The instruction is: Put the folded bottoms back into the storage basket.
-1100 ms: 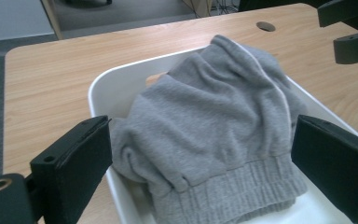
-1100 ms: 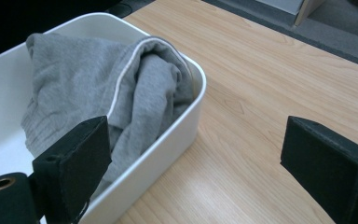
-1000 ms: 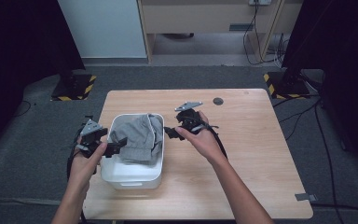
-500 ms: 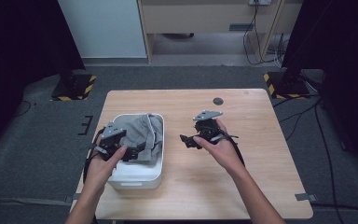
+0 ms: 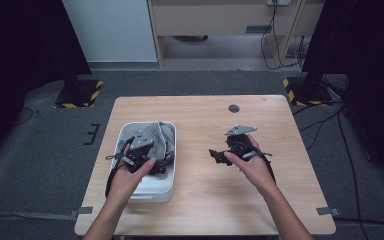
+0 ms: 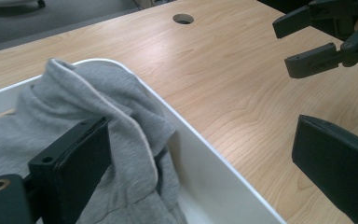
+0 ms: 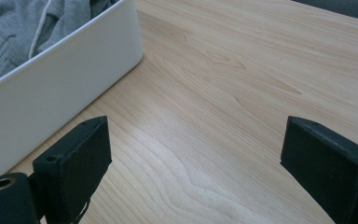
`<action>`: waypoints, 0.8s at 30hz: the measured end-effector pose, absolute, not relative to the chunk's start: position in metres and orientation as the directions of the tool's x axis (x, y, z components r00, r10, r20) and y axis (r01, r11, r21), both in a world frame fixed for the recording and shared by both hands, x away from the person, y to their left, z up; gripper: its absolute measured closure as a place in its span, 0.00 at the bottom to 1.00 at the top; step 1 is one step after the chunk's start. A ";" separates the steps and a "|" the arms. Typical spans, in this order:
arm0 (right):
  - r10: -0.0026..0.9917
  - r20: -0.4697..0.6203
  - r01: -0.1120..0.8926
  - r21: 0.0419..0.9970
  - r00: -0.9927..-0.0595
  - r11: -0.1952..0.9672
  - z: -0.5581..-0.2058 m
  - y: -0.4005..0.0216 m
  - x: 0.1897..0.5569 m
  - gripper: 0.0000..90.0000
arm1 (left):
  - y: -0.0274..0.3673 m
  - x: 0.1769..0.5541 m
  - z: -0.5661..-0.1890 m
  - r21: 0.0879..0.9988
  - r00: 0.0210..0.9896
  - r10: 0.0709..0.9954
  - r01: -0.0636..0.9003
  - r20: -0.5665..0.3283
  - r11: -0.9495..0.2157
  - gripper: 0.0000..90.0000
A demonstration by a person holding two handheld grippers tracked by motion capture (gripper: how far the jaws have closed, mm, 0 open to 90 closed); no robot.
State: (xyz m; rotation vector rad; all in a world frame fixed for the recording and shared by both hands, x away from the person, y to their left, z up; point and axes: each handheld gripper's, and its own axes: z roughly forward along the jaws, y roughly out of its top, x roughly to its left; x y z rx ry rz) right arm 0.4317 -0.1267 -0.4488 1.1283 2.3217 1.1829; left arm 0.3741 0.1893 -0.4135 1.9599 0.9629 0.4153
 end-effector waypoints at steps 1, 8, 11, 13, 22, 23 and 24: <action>0.762 0.083 0.516 0.783 -0.642 0.349 -0.450 -0.129 0.431 0.10 | 0.187 0.374 -0.414 0.831 0.645 0.760 0.464 -0.080 -0.307 0.04; 0.771 0.083 0.524 0.778 -0.632 0.347 -0.457 -0.142 0.426 0.10 | 0.171 0.372 -0.415 0.830 0.671 0.737 0.455 -0.082 -0.322 0.04; 0.776 0.084 0.530 0.776 -0.625 0.343 -0.459 -0.149 0.424 0.10 | 0.161 0.370 -0.416 0.830 0.689 0.720 0.446 -0.080 -0.335 0.04; 0.781 0.086 0.533 0.776 -0.619 0.337 -0.460 -0.154 0.421 0.10 | 0.153 0.369 -0.416 0.827 0.700 0.711 0.441 -0.075 -0.347 0.04; 0.804 0.079 0.550 0.768 -0.589 0.328 -0.470 -0.185 0.409 0.10 | 0.110 0.366 -0.421 0.814 0.737 0.672 0.431 -0.070 -0.388 0.05; 0.808 0.083 0.556 0.767 -0.583 0.321 -0.471 -0.188 0.407 0.10 | 0.103 0.366 -0.422 0.813 0.743 0.665 0.428 -0.068 -0.395 0.05; 0.810 0.080 0.554 0.768 -0.580 0.321 -0.472 -0.193 0.405 0.10 | 0.098 0.366 -0.423 0.812 0.747 0.661 0.426 -0.067 -0.399 0.05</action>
